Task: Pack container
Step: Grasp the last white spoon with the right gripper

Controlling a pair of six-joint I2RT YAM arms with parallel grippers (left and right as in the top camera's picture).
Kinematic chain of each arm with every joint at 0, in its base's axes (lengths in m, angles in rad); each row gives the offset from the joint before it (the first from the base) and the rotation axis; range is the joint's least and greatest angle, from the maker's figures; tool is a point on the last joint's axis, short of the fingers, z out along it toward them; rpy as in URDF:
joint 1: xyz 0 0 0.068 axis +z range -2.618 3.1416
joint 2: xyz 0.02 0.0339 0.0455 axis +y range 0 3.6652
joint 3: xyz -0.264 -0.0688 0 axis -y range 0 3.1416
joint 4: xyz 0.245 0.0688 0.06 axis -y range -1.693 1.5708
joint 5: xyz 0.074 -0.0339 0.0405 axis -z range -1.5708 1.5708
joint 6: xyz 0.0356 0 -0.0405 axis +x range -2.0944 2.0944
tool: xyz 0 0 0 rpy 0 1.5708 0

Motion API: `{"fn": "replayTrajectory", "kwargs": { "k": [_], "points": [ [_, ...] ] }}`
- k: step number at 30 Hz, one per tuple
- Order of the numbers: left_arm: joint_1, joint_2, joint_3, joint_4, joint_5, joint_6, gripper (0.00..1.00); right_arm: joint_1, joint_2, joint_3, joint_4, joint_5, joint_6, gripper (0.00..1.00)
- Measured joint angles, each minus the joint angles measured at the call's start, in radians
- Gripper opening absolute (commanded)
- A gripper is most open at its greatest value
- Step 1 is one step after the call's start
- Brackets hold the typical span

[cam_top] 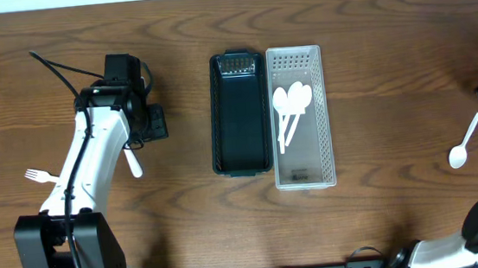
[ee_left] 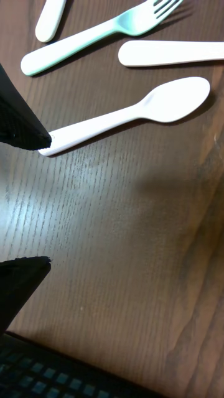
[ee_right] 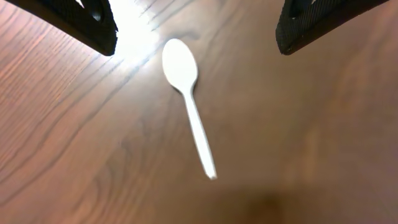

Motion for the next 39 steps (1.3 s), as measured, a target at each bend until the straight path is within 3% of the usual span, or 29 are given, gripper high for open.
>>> {"fn": "replayTrajectory", "kwargs": {
  "k": [13, 17, 23, 25, 26, 28, 30, 39],
  "points": [
    [0.0, 0.0, 0.0, 0.0, 0.0, 0.0, 0.58, -0.014, 0.248, -0.111, 0.15, -0.022, -0.077, 0.85],
    [0.0, 0.0, 0.0, 0.0, 0.0, 0.0, 0.58, -0.014, 0.293, -0.113, 0.178, -0.023, -0.099, 0.8],
    [0.0, 0.0, 0.0, -0.001, 0.0, 0.0, 0.58, -0.014, 0.316, -0.13, 0.235, -0.055, -0.123, 0.66],
    [0.0, 0.0, 0.0, 0.0, 0.0, 0.0, 0.58, -0.014, 0.316, -0.134, 0.251, -0.067, -0.131, 0.46],
    [0.0, 0.0, 0.0, 0.0, 0.0, 0.0, 0.59, -0.014, 0.316, -0.136, 0.262, -0.075, -0.131, 0.25],
    [0.0, 0.0, 0.0, 0.0, 0.0, 0.0, 0.58, -0.014, 0.316, -0.139, 0.274, -0.075, -0.132, 0.06],
    [0.0, 0.0, 0.0, 0.0, 0.0, 0.0, 0.58, -0.014, 0.315, -0.14, 0.281, -0.074, -0.133, 0.02],
    [0.0, 0.0, 0.0, 0.006, 0.0, 0.0, 0.58, -0.011, 0.312, -0.141, 0.276, -0.089, -0.129, 0.01]
  ]
}}
